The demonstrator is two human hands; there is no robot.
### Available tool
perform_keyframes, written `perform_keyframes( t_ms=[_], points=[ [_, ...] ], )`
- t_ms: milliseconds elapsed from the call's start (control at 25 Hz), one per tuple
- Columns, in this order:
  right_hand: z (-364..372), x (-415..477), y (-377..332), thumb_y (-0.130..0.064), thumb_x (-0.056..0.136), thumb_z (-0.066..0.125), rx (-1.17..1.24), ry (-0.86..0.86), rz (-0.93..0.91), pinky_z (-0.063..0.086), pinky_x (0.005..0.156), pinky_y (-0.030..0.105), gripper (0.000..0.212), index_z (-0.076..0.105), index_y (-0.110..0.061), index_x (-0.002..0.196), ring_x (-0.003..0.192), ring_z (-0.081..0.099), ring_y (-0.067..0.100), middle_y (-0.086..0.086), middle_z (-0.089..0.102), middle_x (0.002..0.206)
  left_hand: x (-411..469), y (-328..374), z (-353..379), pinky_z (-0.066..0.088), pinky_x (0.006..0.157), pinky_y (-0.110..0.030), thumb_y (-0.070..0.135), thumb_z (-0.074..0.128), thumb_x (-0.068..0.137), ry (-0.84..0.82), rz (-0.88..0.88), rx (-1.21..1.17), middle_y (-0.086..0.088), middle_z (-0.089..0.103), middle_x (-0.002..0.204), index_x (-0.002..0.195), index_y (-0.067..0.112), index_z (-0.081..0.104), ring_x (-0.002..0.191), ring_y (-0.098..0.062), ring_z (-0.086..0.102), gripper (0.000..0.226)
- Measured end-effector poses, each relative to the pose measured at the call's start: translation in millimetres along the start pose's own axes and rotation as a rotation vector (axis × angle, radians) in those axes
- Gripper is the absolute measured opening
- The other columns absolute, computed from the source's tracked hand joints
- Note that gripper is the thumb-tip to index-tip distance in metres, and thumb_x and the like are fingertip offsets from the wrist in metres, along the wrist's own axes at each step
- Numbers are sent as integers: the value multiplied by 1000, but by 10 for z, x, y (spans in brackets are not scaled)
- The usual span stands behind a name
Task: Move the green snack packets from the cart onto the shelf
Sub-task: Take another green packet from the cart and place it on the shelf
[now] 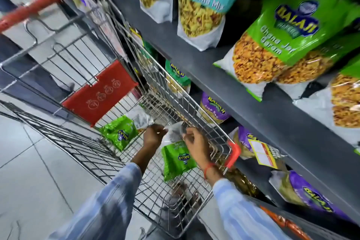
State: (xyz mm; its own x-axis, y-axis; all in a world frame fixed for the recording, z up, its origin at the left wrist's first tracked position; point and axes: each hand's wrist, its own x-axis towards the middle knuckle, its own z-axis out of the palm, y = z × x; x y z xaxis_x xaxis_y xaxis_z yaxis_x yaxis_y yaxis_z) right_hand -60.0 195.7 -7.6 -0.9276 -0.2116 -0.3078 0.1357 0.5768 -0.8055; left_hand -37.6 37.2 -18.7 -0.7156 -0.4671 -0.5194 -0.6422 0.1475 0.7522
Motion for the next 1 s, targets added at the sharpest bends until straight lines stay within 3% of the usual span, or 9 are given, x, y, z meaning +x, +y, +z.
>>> perform_keyframes(
  t_ms=[120, 240, 440, 520, 680, 760, 840, 920, 1000],
  points=[
    [285, 264, 583, -13, 85, 57, -294, -157, 230, 48, 70, 32, 20, 64, 0, 99, 95, 65, 33, 23, 70, 105, 152, -713, 75, 49, 77, -50, 29, 72, 74, -144, -248, 258, -41, 64, 90, 75, -15, 62, 90, -50, 62, 46],
    [466, 418, 927, -12, 89, 50, -517, -328, 375, 49, 83, 38, 27, 62, 6, 105, 107, 61, 37, 28, 64, 116, 201, -1015, 223, 48, 85, -47, 26, 64, 83, -221, -389, 298, -40, 63, 105, 74, -12, 60, 102, -48, 59, 40],
    [644, 495, 1090, -1, 86, 46, -538, -455, 339, 49, 88, 41, 27, 60, 7, 108, 109, 59, 40, 30, 62, 119, 290, -1093, 405, 44, 42, -22, 9, 58, 86, -293, -513, 225, 8, 53, 33, 54, 14, 44, 44, -12, 55, 35],
    [587, 508, 1055, 1, 82, 52, -435, -393, 345, 50, 83, 38, 29, 60, 2, 109, 106, 61, 37, 25, 64, 116, 273, -1020, 386, 40, 30, -16, 15, 59, 86, -291, -538, 147, 8, 51, 25, 60, 11, 47, 29, -4, 51, 29],
    [451, 573, 784, 10, 76, 61, -138, -339, 315, 41, 71, 20, 45, 50, -2, 118, 94, 52, 19, 6, 52, 103, 175, -934, 281, 47, 31, -21, 35, 64, 82, -326, -581, -27, -6, 60, 69, 73, 10, 52, 51, -14, 57, 30],
    [379, 578, 640, 12, 80, 56, 8, -358, 314, 45, 54, 17, 31, 54, 1, 109, 80, 51, 18, 6, 50, 100, 194, -857, 167, 55, 46, -23, 26, 67, 80, -288, -430, 4, -8, 59, 87, 86, 12, 56, 72, -20, 59, 18],
    [300, 579, 546, 7, 89, 46, 247, -322, 419, 49, 45, 18, 18, 60, -5, 88, 65, 54, 17, 10, 56, 94, 235, -718, 21, 56, 71, -30, 10, 67, 78, -198, -246, -34, -10, 58, 96, 110, 8, 54, 84, -21, 62, 34],
    [223, 604, 489, 4, 93, 40, 434, -188, 513, 53, 46, 22, 32, 61, -10, 73, 52, 60, 14, 11, 66, 72, 202, -443, -112, 54, 53, -19, -5, 59, 82, -244, -140, -124, -10, 61, 79, 114, 2, 51, 58, -7, 65, 34],
    [169, 624, 515, 10, 89, 40, 462, -143, 439, 54, 61, 26, 28, 64, -2, 82, 52, 60, 6, 7, 68, 72, 168, -203, -221, 38, 34, -14, -6, 57, 84, -299, -83, -89, -6, 63, 63, 105, -3, 58, 37, -1, 51, 22]
  ],
)
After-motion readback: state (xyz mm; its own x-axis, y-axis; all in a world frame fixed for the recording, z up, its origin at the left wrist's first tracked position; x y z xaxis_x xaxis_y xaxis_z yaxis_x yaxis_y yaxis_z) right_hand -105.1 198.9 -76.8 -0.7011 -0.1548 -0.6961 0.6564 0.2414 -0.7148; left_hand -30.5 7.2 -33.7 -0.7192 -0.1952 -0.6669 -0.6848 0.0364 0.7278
